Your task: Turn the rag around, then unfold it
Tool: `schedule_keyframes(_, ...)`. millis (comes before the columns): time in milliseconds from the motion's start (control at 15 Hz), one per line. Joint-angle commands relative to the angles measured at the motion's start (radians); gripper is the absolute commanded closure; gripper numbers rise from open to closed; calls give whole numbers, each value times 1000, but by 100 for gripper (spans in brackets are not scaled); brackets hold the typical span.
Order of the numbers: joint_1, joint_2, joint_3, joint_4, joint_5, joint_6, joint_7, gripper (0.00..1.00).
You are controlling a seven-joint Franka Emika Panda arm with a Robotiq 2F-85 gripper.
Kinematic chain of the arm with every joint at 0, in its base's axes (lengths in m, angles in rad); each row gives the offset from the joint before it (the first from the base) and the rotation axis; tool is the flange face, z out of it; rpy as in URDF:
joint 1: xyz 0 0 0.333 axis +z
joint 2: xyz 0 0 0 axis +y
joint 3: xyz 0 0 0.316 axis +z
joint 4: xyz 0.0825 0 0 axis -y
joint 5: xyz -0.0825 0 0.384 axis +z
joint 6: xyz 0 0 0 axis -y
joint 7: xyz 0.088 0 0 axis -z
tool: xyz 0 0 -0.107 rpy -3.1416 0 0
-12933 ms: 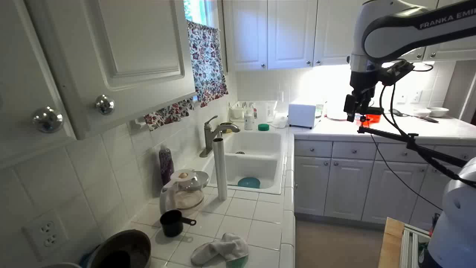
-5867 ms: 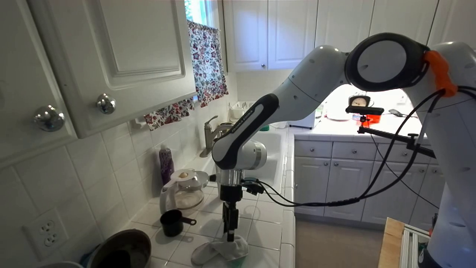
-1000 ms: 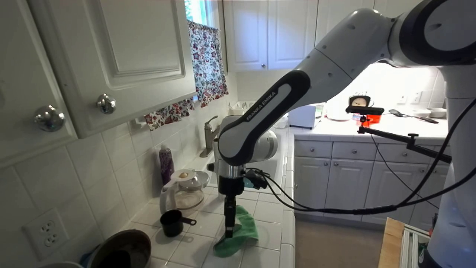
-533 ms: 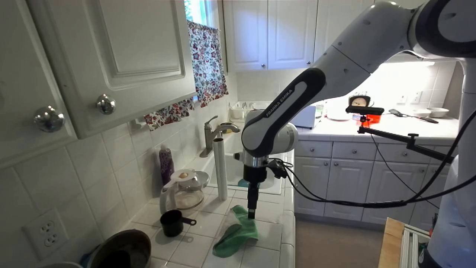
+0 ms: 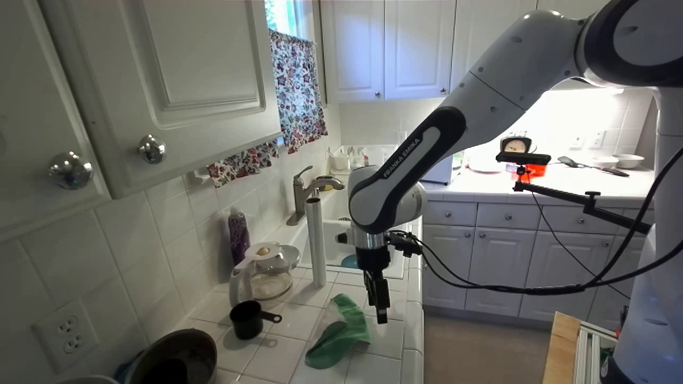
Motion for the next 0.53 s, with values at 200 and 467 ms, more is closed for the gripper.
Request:
schedule_keyframes(200, 20, 0, -3, 43, -133, -116, -60, 0)
schedule_keyframes(467, 12, 7, -3, 50, -131, -101, -115, 0)
